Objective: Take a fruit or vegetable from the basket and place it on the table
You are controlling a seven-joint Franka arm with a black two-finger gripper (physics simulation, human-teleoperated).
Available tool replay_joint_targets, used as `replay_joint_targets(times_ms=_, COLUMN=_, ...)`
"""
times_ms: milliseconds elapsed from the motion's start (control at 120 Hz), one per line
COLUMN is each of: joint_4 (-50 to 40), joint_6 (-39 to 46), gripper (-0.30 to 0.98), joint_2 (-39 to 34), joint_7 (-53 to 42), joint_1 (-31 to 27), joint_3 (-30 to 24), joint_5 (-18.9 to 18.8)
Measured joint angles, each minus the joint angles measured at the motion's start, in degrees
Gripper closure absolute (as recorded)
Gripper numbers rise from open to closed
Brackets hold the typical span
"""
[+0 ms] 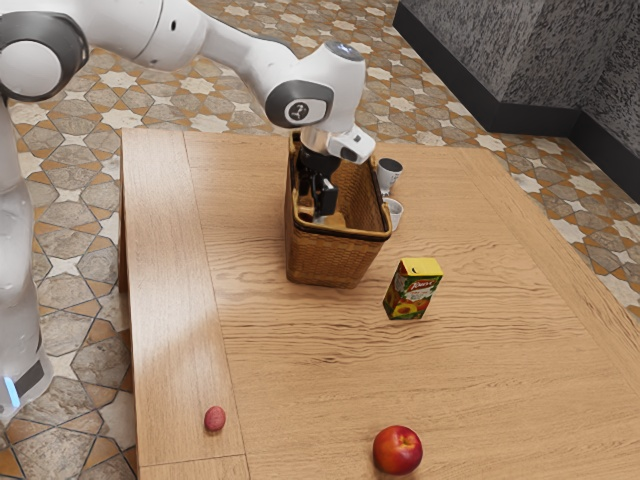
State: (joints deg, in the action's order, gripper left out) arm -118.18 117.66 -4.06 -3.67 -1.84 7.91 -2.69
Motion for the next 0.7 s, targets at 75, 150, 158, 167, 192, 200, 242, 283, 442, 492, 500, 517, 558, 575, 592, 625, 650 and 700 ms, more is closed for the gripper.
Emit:
replay_joint_targets(times_ms=75, joint_4=0.0, joint_6=0.0, gripper=0.0, joint_2=0.2, joint_7=-0.2, joint_1=-0.2, joint_3=0.0, joint_5=0.0)
replay_joint_targets(times_ms=150, joint_4=0.0, joint_6=0.0, gripper=0.0, joint_2=0.7, joint_7=-0.3, joint_1=-0.3, joint_3=0.0, joint_5=0.0)
replay_joint_targets(times_ms=158, joint_4=0.0, joint_6=0.0, gripper=0.0, joint_2=0.8, joint_7=-0.3, joint_1=-0.3, joint_3=0.0, joint_5=0.0)
replay_joint_targets(times_ms=167, joint_4=0.0, joint_6=0.1, gripper=0.0, joint_2=0.8, joint_7=-0.4, joint_1=-0.3, joint_3=0.0, joint_5=0.0)
replay_joint_targets(times_ms=192, joint_4=0.0, joint_6=0.2, gripper=0.0, joint_2=1.1, joint_7=-0.4, joint_1=-0.3, joint_3=0.0, joint_5=0.1)
replay_joint_targets(times_ms=200, joint_4=0.0, joint_6=0.2, gripper=0.0, joint_2=1.2, joint_7=-0.4, joint_1=-0.3, joint_3=0.0, joint_5=0.1)
replay_joint_targets(times_ms=242, joint_4=0.0, joint_6=0.4, gripper=0.0, joint_2=1.6, joint_7=-0.5, joint_1=-0.3, joint_3=0.0, joint_5=0.1)
replay_joint_targets(times_ms=283, joint_4=-0.1, joint_6=0.6, gripper=0.0, joint_2=1.8, joint_7=-0.5, joint_1=-0.3, joint_3=0.0, joint_5=0.1)
replay_joint_targets(times_ms=442, joint_4=-0.1, joint_6=1.2, gripper=0.0, joint_2=2.8, joint_7=-0.7, joint_1=-0.5, joint_3=0.0, joint_5=0.2)
replay_joint_targets(times_ms=492, joint_4=-0.1, joint_6=1.4, gripper=0.0, joint_2=3.1, joint_7=-0.8, joint_1=-0.7, joint_3=0.0, joint_5=0.3)
replay_joint_targets(times_ms=500, joint_4=-0.1, joint_6=1.4, gripper=0.0, joint_2=3.1, joint_7=-0.8, joint_1=-0.7, joint_3=0.0, joint_5=0.3)
replay_joint_targets(times_ms=517, joint_4=-0.1, joint_6=1.5, gripper=0.0, joint_2=3.3, joint_7=-0.8, joint_1=-0.7, joint_3=0.0, joint_5=0.4)
replay_joint_targets(times_ms=558, joint_4=-0.1, joint_6=1.7, gripper=0.0, joint_2=3.5, joint_7=-0.9, joint_1=-0.9, joint_3=0.0, joint_5=0.5)
replay_joint_targets(times_ms=575, joint_4=-0.1, joint_6=1.8, gripper=0.0, joint_2=3.6, joint_7=-0.9, joint_1=-0.9, joint_3=-0.1, joint_5=0.5)
replay_joint_targets(times_ms=592, joint_4=-0.1, joint_6=1.8, gripper=0.0, joint_2=3.6, joint_7=-0.9, joint_1=-1.0, joint_3=-0.1, joint_5=0.5)
replay_joint_targets(times_ms=625, joint_4=-0.1, joint_6=2.0, gripper=0.0, joint_2=3.7, joint_7=-0.9, joint_1=-1.0, joint_3=-0.1, joint_5=0.6)
replay_joint_targets(times_ms=650, joint_4=-0.1, joint_6=2.1, gripper=0.0, joint_2=3.8, joint_7=-0.9, joint_1=-1.1, joint_3=-0.1, joint_5=0.6)
replay_joint_targets(times_ms=700, joint_4=-0.1, joint_6=2.3, gripper=0.0, joint_2=4.0, joint_7=-1.0, joint_1=-1.2, joint_3=-0.1, joint_5=0.6)
